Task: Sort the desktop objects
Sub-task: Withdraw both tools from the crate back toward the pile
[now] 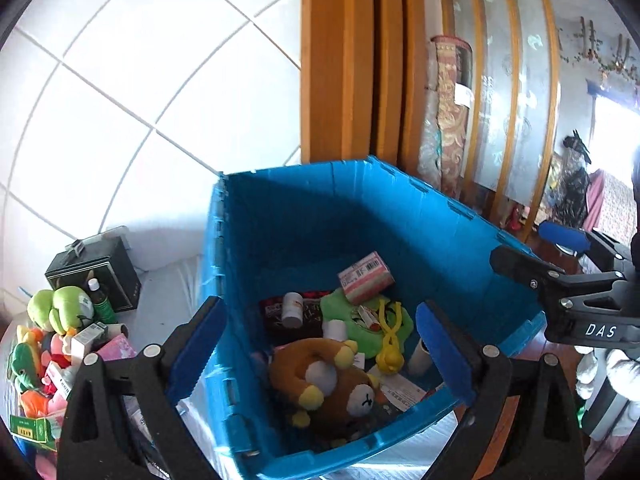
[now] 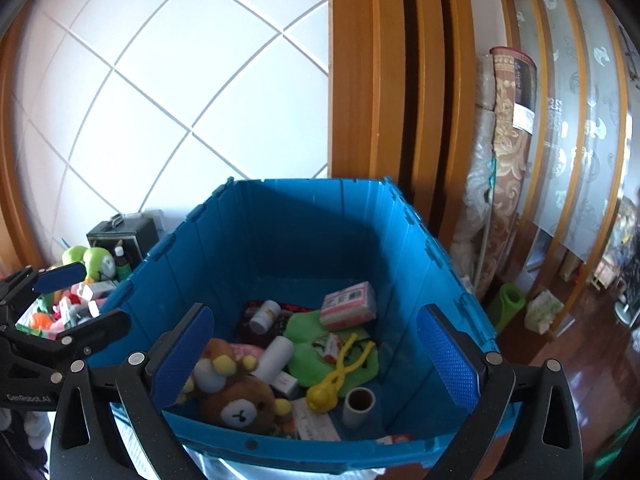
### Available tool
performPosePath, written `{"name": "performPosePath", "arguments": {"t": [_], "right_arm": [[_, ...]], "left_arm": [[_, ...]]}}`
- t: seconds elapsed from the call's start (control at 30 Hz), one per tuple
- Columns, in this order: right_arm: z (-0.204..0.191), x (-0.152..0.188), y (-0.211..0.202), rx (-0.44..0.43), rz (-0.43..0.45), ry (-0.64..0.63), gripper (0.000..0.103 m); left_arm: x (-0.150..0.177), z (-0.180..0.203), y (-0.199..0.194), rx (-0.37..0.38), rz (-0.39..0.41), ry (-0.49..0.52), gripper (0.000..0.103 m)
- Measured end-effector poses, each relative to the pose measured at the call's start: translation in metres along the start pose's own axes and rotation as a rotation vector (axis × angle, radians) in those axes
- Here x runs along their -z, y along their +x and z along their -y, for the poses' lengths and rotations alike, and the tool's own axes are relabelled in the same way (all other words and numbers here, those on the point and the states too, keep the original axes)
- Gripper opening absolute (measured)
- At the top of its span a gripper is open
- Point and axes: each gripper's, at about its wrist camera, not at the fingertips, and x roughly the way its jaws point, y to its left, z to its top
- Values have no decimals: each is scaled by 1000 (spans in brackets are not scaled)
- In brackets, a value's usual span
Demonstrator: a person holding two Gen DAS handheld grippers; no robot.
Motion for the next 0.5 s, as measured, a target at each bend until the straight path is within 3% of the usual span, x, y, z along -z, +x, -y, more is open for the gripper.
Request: {"name": "performPosePath", "arguments": {"t": [0.23,0.5], "right_arm": [[-37,-2,-17,-47,107,-3,103],[-110,-4,-22,-183,183,-59,103]], "left_arm": [[12,-39,-31,-116,90,-62,97],[43,-111,-60,-290,103,-175,97]]}}
